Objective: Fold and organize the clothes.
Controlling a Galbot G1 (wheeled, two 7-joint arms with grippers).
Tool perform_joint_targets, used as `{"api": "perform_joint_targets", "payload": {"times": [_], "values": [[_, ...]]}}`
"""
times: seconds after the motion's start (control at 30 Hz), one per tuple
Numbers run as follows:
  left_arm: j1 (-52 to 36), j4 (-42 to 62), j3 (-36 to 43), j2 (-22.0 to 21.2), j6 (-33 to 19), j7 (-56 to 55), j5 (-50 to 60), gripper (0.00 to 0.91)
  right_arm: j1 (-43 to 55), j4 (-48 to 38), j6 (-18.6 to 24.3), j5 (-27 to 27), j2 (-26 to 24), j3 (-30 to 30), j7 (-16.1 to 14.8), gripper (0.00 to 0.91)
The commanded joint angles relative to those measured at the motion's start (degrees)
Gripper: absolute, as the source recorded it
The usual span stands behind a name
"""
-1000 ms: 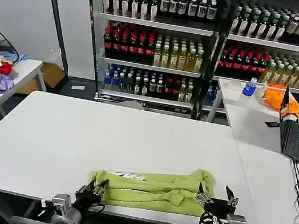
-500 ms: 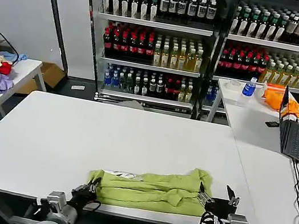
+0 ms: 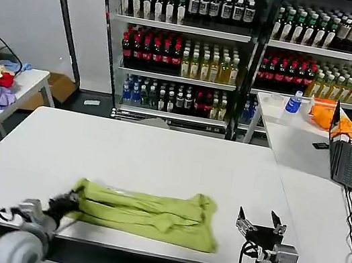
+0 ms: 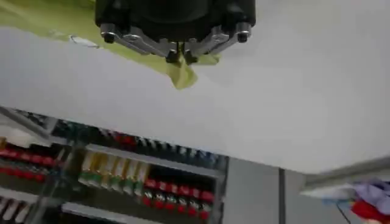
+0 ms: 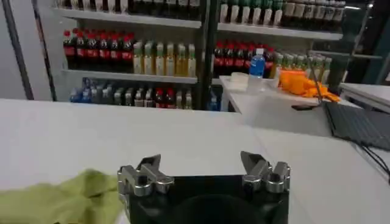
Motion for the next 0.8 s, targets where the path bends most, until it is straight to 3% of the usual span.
{"api": "perform_joint_targets", "payload": {"times": [0.03, 0.27, 0.47, 0.67, 0.8], "values": [[-4.58, -1.69, -8.92, 7.21, 2.36, -0.65, -19.16, 0.030, 0.85, -0.12, -0.05, 0.55, -0.31, 0.05, 0.00, 0.907], [-3.26, -11.79, -2.90, 1.75, 2.95, -1.12, -32.27, 0.030, 1.17, -0.64, -0.11, 0.25, -0.26, -0.42, 0.05, 0.907], [-3.66, -14.28, 0.95, -2.62, 2.39, -1.73, -37.44, 0.030, 0.42, -0.70, 0.05, -0.17, 0.15, -0.31, -0.15, 0.907], [-3.79, -15.14, 6.32, -5.66, 1.83, -2.35, -36.71, 0.030, -1.13, -0.05, 0.34, -0.73, 0.54, 0.12, -0.45, 0.907], [-4.82, -13.85, 11.74, -8.16, 0.97, -2.48, -30.60, 0.030, -1.56, 0.22, 0.45, -1.14, 0.82, 0.15, -0.56, 0.907]]}}
